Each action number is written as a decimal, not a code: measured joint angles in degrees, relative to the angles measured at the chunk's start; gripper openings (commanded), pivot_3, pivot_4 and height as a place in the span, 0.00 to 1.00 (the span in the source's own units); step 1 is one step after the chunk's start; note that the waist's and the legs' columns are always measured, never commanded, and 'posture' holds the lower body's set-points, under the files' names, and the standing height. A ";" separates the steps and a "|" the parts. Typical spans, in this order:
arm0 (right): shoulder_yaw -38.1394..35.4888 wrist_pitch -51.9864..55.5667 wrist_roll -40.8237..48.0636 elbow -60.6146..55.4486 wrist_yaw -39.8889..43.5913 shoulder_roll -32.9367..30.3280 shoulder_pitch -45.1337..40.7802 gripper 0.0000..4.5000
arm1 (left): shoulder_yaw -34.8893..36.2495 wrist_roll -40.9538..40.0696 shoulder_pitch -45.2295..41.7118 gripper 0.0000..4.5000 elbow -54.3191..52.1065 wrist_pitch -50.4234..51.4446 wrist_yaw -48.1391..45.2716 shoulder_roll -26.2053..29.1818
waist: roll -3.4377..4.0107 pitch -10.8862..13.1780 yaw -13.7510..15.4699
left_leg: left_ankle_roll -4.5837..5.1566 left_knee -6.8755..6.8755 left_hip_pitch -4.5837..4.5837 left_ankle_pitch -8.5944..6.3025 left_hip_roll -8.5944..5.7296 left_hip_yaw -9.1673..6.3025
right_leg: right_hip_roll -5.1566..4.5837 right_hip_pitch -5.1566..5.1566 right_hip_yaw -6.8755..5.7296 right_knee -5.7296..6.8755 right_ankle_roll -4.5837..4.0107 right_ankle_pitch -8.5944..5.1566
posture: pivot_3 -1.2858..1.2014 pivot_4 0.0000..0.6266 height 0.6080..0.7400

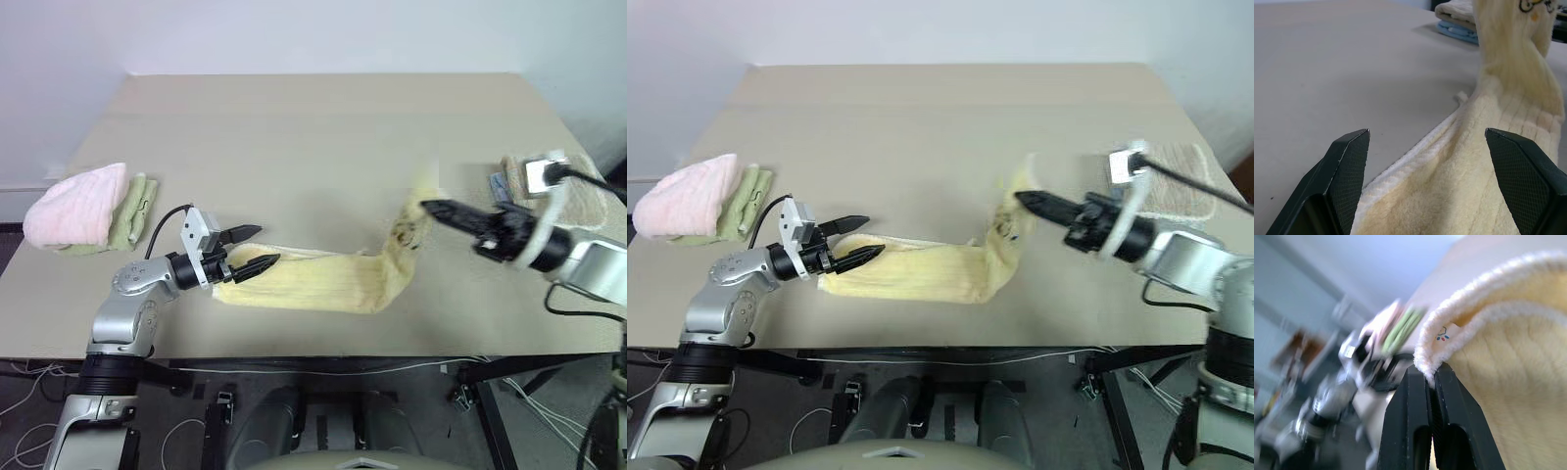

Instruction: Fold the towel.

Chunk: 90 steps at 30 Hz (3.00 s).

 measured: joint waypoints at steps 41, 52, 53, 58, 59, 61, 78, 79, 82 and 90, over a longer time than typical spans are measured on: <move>-15.17 3.86 -7.73 3.57 6.26 0.03 41.37 0.88 | -2.73 2.42 -5.50 0.88 9.92 -3.65 -5.31 -1.72 | 0.14 -0.09 -0.23 | -0.09 0.42 0.08 -0.07 0.04 0.03 | 0.01 0.25 0.04 0.16 -0.21 -0.13 | 0.52 0.24 1.00; -15.29 3.43 2.60 9.07 -6.11 4.40 35.45 0.88 | -2.63 2.36 -5.00 0.88 9.68 -3.65 -4.32 -2.31 | 0.11 -0.10 -0.88 | -0.08 0.45 0.13 -0.06 0.04 0.03 | 0.02 0.32 0.04 0.17 -0.20 -0.12 | 0.52 0.24 1.00; -15.19 3.14 2.99 8.97 -6.56 4.68 35.57 0.88 | -2.63 2.36 -4.88 0.88 9.50 -3.63 -4.32 -2.31 | 0.12 -0.10 -1.08 | -0.09 0.45 0.13 -0.06 0.04 0.03 | 0.02 0.33 0.04 0.17 -0.20 -0.12 | 0.52 0.24 1.00; -14.46 1.42 4.81 7.85 -8.84 6.95 35.31 0.80 | -2.62 2.35 -4.89 0.88 9.03 -3.52 -4.35 -2.31 | 0.12 -0.11 -2.02 | -0.08 0.44 0.17 -0.06 0.05 0.01 | 0.02 0.36 0.03 0.17 -0.19 -0.12 | 0.52 0.24 1.00; -14.18 0.92 4.76 7.72 -9.32 7.20 35.26 0.75 | -2.62 2.34 -4.91 0.88 9.03 -3.51 -4.36 -2.32 | 0.11 -0.12 -2.13 | -0.08 0.44 0.17 -0.06 0.05 0.01 | 0.02 0.36 0.03 0.17 -0.19 -0.12 | 0.52 0.24 1.00; -13.91 0.09 4.72 7.40 -10.27 7.89 35.28 0.60 | -2.62 2.35 -4.93 0.88 9.03 -3.51 -4.38 -2.33 | 0.11 -0.12 -2.18 | -0.08 0.44 0.17 -0.06 0.05 0.01 | 0.02 0.36 0.03 0.17 -0.19 -0.12 | 0.52 0.24 1.00; -13.27 -4.79 -0.81 3.36 -11.16 8.83 34.37 0.53 | -2.54 2.35 -4.89 0.88 9.03 -3.57 -4.36 -2.60 | 0.13 -0.13 -1.91 | -0.09 0.50 0.17 -0.07 0.05 0.01 | 0.02 0.39 0.03 0.17 -0.19 -0.12 | 0.52 0.24 1.00; -13.36 -5.25 -0.70 3.37 -11.68 8.83 34.22 0.53 | -2.52 2.34 -4.88 0.88 9.03 -3.57 -4.36 -2.60 | 0.14 -0.14 -1.77 | -0.09 0.48 0.17 -0.07 0.05 0.01 | 0.02 0.37 0.03 0.16 -0.19 -0.12 | 0.52 0.24 1.00; -13.75 -5.99 -0.03 3.35 -12.96 8.83 33.84 0.53 | -2.38 2.34 -4.59 0.88 9.01 -3.56 -4.35 -2.60 | 0.15 -0.14 -1.64 | -0.08 0.45 0.14 -0.06 0.05 0.01 | 0.02 0.33 0.03 0.15 -0.19 -0.12 | 0.52 0.24 1.00; -13.51 -8.75 4.20 -0.72 -18.68 10.00 33.08 0.53 | -2.38 2.34 -4.36 0.88 8.86 -3.56 -4.35 -2.61 | 0.16 -0.14 -1.65 | -0.08 0.44 0.13 -0.06 0.05 0.01 | 0.02 0.31 0.03 0.16 -0.19 -0.12 | 0.52 0.24 1.00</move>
